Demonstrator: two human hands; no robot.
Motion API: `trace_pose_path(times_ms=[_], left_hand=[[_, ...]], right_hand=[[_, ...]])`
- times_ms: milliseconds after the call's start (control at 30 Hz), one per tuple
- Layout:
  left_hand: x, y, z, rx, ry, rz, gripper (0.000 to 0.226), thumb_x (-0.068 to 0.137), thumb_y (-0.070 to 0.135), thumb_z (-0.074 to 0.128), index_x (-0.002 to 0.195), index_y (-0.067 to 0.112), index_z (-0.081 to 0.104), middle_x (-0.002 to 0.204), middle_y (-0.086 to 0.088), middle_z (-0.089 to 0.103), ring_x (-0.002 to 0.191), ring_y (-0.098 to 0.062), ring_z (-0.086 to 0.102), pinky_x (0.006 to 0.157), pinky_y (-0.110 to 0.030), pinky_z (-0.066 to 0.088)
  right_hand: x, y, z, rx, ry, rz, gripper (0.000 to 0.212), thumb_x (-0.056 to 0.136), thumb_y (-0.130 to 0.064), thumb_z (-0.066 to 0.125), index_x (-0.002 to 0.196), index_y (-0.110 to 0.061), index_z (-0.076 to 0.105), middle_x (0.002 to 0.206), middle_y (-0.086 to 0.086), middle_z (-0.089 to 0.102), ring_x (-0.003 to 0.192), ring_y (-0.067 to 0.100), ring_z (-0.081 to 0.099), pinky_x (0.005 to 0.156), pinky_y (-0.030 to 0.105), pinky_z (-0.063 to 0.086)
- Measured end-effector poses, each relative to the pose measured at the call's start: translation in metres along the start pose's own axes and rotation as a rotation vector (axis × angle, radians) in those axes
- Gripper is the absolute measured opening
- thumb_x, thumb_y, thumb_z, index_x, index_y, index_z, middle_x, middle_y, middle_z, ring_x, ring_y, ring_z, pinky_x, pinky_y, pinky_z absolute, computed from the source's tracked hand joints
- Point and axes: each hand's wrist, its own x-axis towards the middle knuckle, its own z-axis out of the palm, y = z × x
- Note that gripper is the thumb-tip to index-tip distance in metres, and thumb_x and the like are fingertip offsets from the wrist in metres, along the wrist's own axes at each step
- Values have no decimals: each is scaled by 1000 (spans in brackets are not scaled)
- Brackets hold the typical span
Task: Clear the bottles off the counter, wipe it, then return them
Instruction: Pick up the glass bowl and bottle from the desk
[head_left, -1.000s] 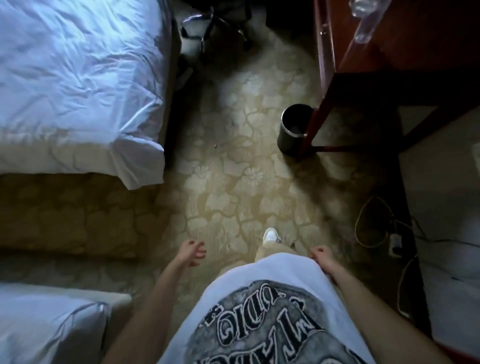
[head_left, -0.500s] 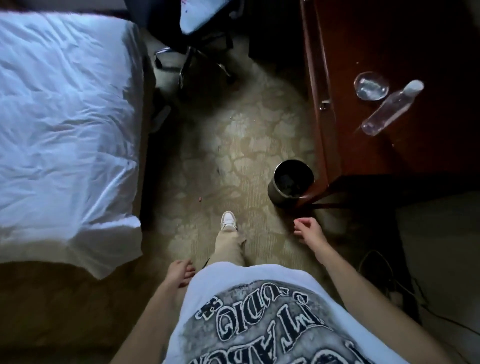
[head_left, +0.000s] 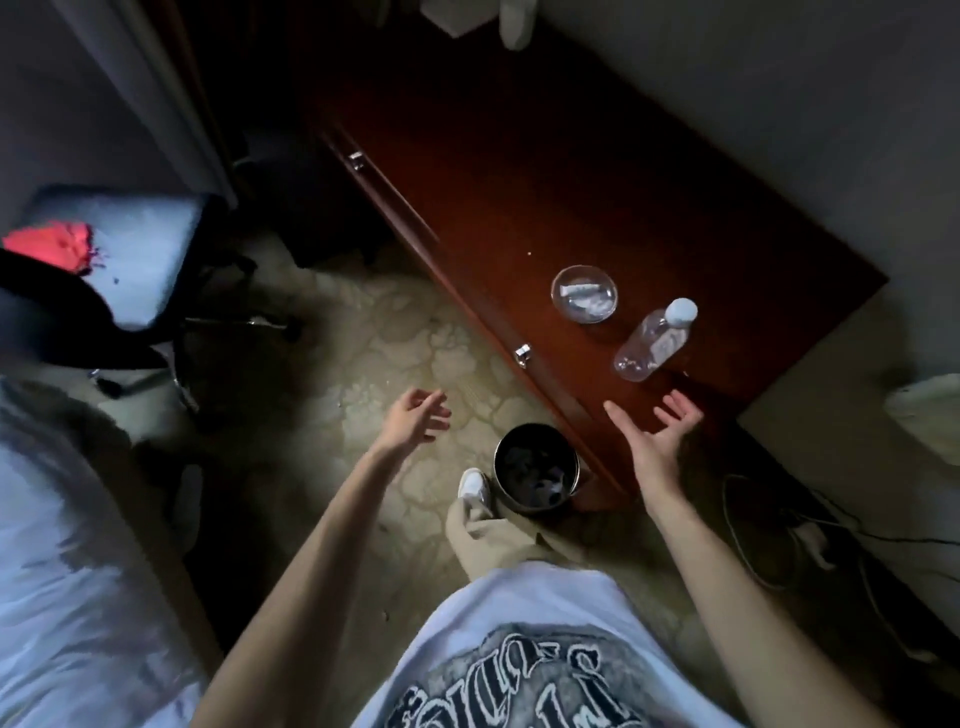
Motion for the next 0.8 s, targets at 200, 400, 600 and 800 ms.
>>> trace_pose_path(times_ms=[200,400,600,800], left_hand=[[73,91,46,39,-189,106,26,96,34,55,114,15,53,99,-7,63,77,-21,69,63,-30,53],[129,150,86,209,-321,135,56,92,51,55,132,13,46,121,-12,62,97,-30,70,77,-45,60],[180,160,134,312,-529,64,41,96,53,41,125,23,40,113,-15,65,81,-32,74,69,-43,62],[195,163,151,398,-582,173,27,99,37,48,116,18,42,105,-11,62,73,-34,69,59,-47,61]], right_hand=[[68,-17,42,12,218,96,108,56,-36,92,139,-20,25,141,4,38,129,21,42,110,45,37],[91,-21,51,-16,450,97,101,49,-35,95,132,-18,40,130,5,50,118,19,50,106,35,41],[96,-12,59,81,554,204,71,56,-26,93,117,-16,56,107,6,70,99,18,68,98,43,52],[63,-28,71,133,773,247,68,59,-23,92,117,-15,59,105,0,71,97,10,68,95,34,52]])
